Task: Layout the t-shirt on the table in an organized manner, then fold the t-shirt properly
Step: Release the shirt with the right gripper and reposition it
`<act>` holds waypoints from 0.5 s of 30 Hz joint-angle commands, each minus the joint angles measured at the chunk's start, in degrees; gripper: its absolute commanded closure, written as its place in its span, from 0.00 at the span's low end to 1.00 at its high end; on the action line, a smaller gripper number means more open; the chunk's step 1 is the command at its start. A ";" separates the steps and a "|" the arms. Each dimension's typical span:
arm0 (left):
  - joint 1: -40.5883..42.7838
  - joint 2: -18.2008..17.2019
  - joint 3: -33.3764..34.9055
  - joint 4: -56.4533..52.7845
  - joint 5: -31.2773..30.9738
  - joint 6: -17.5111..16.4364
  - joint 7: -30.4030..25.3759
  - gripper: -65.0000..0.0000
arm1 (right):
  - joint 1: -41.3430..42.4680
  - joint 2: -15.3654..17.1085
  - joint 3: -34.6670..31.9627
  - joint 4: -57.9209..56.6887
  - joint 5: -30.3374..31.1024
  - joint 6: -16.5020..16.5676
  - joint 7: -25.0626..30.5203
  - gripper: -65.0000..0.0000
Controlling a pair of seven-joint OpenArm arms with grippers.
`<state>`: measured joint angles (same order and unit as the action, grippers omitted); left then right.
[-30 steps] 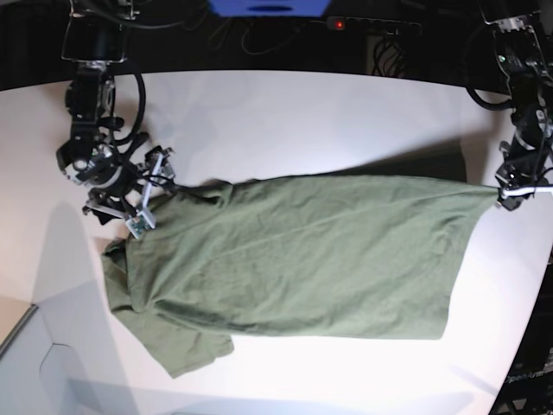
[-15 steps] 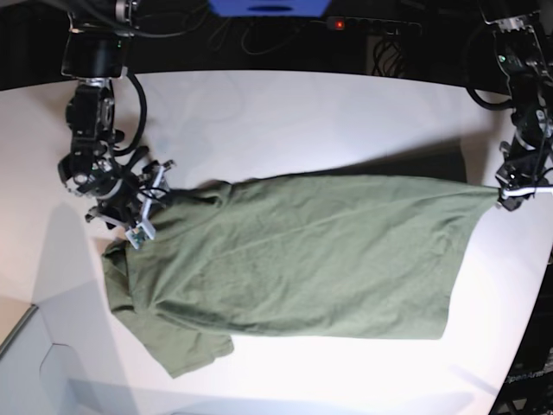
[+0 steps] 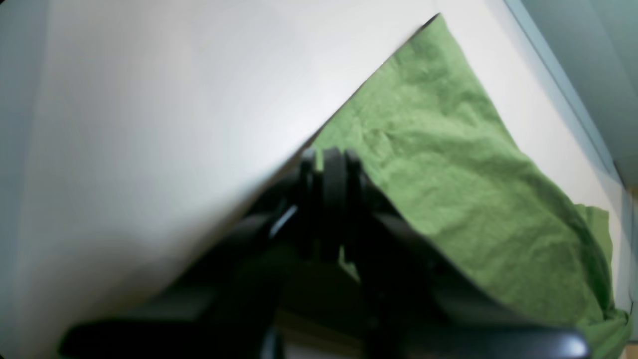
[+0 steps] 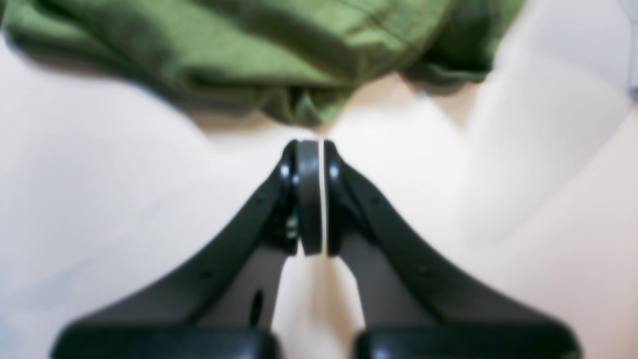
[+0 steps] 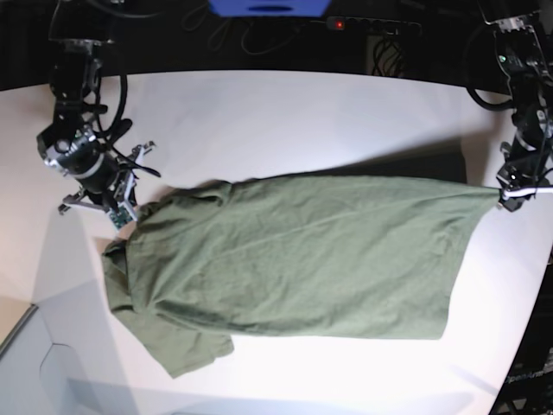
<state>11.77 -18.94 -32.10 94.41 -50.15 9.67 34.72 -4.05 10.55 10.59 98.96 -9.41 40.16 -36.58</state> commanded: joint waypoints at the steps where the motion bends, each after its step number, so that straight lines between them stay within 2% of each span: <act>1: -0.56 -1.06 -0.39 0.84 -0.71 0.31 -0.92 1.00 | -1.09 0.05 1.32 4.56 0.93 -0.16 1.54 1.00; 5: -0.56 -1.06 -0.39 0.75 -0.71 0.31 -1.01 1.00 | -4.08 -1.36 2.90 10.10 0.93 -0.16 1.54 1.00; 10: -0.56 -1.06 -0.30 0.75 -0.71 0.31 -1.01 1.00 | 1.02 -1.18 2.73 1.39 0.93 -0.16 1.54 1.00; 12: -0.56 -1.06 -0.39 1.11 -0.71 0.31 -1.01 1.00 | 3.92 0.05 2.64 -3.44 0.93 -0.16 1.54 0.91; 15: -0.47 -1.06 -0.39 1.28 -0.71 0.31 -1.01 1.00 | 7.53 1.54 2.47 -9.68 0.93 -0.16 1.54 0.67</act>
<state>11.73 -19.07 -32.12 94.52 -50.19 9.67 34.54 2.59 11.51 12.86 88.33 -9.08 40.25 -36.14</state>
